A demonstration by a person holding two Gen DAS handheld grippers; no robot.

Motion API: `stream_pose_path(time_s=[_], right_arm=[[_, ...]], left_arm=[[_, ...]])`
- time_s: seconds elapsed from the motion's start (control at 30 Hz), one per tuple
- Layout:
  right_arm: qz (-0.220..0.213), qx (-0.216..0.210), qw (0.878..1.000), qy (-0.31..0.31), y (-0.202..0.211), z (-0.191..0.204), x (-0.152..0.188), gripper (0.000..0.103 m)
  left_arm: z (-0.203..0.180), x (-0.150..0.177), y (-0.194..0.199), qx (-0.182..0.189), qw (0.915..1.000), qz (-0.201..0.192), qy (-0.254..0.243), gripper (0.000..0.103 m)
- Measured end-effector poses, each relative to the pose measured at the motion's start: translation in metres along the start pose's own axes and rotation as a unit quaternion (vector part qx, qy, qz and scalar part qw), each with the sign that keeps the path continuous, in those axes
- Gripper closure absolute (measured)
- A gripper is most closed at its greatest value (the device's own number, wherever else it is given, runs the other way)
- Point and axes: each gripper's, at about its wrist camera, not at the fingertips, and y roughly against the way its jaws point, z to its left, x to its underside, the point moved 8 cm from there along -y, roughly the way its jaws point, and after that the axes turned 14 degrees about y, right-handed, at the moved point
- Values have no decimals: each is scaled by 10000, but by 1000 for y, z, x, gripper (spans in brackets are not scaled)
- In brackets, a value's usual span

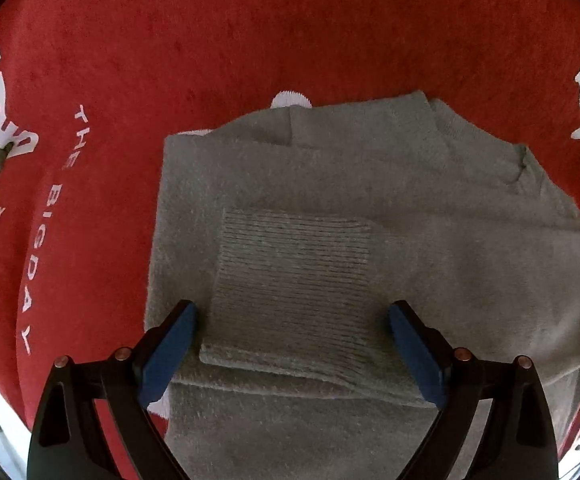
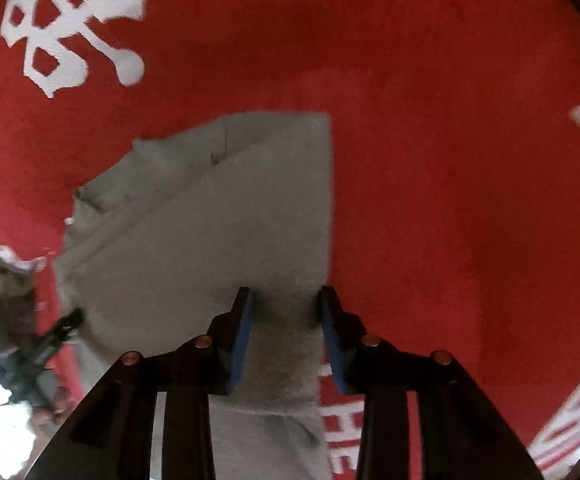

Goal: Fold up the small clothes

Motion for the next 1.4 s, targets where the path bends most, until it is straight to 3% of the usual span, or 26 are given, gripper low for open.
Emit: stream_pose_path(time_s=[0.03, 0.13, 0.2, 0.3, 0.33, 0.4, 0.5, 0.63, 0.9, 1.13, 1.4], right_arm=[[-53, -71, 9997, 233, 4, 5, -3, 92], [-84, 136, 9965, 821, 10, 14, -2, 93], [27, 176, 9972, 725, 2, 4, -1, 93], [-72, -42, 9989, 470, 0, 0, 0, 88], [-96, 5, 9991, 408, 4, 0, 2, 76], [-92, 245, 9992, 301, 12, -6, 7, 65], [-84, 280, 9993, 214, 30, -1, 22, 63], [-50, 270, 9989, 381, 44, 17, 38, 53], [258, -174, 9977, 602, 48, 62, 82, 50], [533, -534, 9933, 870, 37, 79, 107, 50], [416, -752, 9895, 1161, 38, 96, 132, 50]], left_arm=[[-1, 1, 2, -6, 10000, -21, -21, 7], [-6, 7, 1, -138, 9998, -12, -167, 7], [-9, 11, -1, -170, 9997, 7, -164, 6], [-7, 12, 2, -208, 9997, 58, -128, 6], [-6, 14, 4, -241, 9996, 69, -143, 6], [-5, 19, 12, -327, 9991, 100, -239, 6], [-5, 30, 25, -389, 9985, 163, -359, 6], [-5, 46, 38, -480, 9975, 338, -389, 6], [-12, 78, 60, -555, 9967, 460, -375, 6], [-10, 102, 63, -559, 9967, 553, -182, 6], [7, 141, 66, -446, 9960, 690, -351, 6]])
